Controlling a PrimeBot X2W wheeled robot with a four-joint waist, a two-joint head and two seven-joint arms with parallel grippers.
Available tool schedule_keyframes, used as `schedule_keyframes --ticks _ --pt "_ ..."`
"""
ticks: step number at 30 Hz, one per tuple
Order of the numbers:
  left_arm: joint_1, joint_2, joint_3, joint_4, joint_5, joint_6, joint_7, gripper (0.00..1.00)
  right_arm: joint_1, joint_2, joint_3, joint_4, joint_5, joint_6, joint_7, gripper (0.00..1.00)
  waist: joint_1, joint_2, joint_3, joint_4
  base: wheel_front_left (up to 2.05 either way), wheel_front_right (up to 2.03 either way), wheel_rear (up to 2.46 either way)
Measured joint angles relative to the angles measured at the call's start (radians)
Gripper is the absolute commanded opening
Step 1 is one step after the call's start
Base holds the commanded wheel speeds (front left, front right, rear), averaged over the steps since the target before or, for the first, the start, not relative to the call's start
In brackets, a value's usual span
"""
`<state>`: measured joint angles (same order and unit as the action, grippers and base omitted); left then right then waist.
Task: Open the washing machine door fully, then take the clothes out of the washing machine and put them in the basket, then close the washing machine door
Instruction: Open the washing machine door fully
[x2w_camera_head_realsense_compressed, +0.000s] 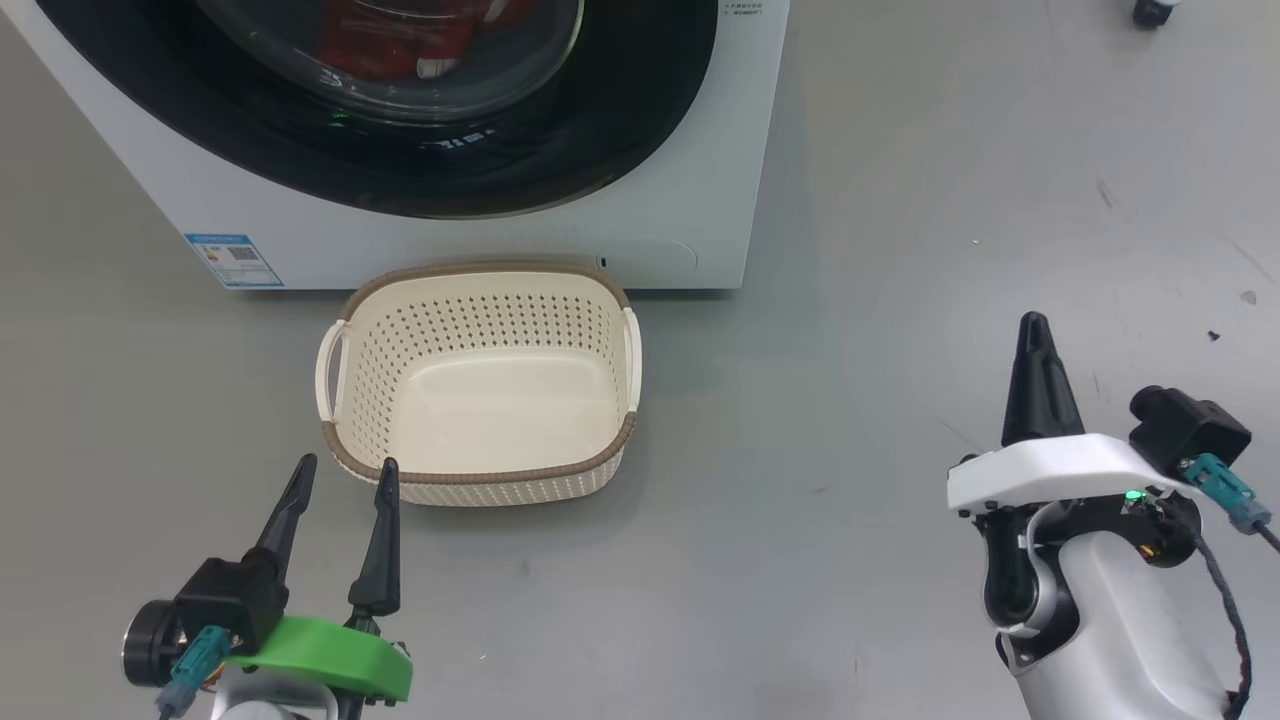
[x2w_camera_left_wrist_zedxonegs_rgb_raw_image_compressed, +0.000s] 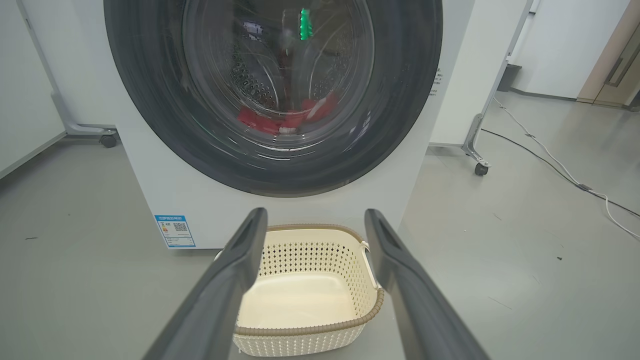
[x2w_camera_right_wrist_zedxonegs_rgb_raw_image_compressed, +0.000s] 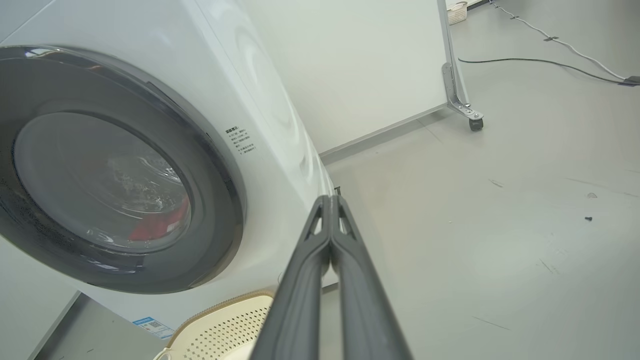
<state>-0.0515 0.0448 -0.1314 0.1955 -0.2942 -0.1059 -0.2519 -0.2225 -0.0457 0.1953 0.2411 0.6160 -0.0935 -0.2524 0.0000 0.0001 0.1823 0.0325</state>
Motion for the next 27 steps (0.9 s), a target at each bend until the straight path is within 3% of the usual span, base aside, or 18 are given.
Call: schedule_keyframes --ticks 3,15,27 --pt "-0.017 0.000 -0.008 -0.008 0.003 -0.006 0.000 1.00 -0.035 -0.001 -0.042 -0.003 0.109 0.003 0.000 0.00 0.0000 0.0000 0.033 0.013 0.00 0.00 0.00" --pt "-0.077 -0.002 -0.036 -0.015 0.004 -0.014 0.000 1.00 -0.236 -0.005 -0.146 -0.046 0.297 0.012 0.060 0.00 0.0000 0.0000 0.143 0.060 0.00 0.00 0.00" --pt "-0.172 -0.005 -0.065 -0.028 -0.004 -0.015 0.000 1.00 -0.515 -0.016 -0.195 -0.056 0.370 -0.007 0.208 0.00 0.0001 -0.0001 0.274 0.119 0.00 0.00 0.00"
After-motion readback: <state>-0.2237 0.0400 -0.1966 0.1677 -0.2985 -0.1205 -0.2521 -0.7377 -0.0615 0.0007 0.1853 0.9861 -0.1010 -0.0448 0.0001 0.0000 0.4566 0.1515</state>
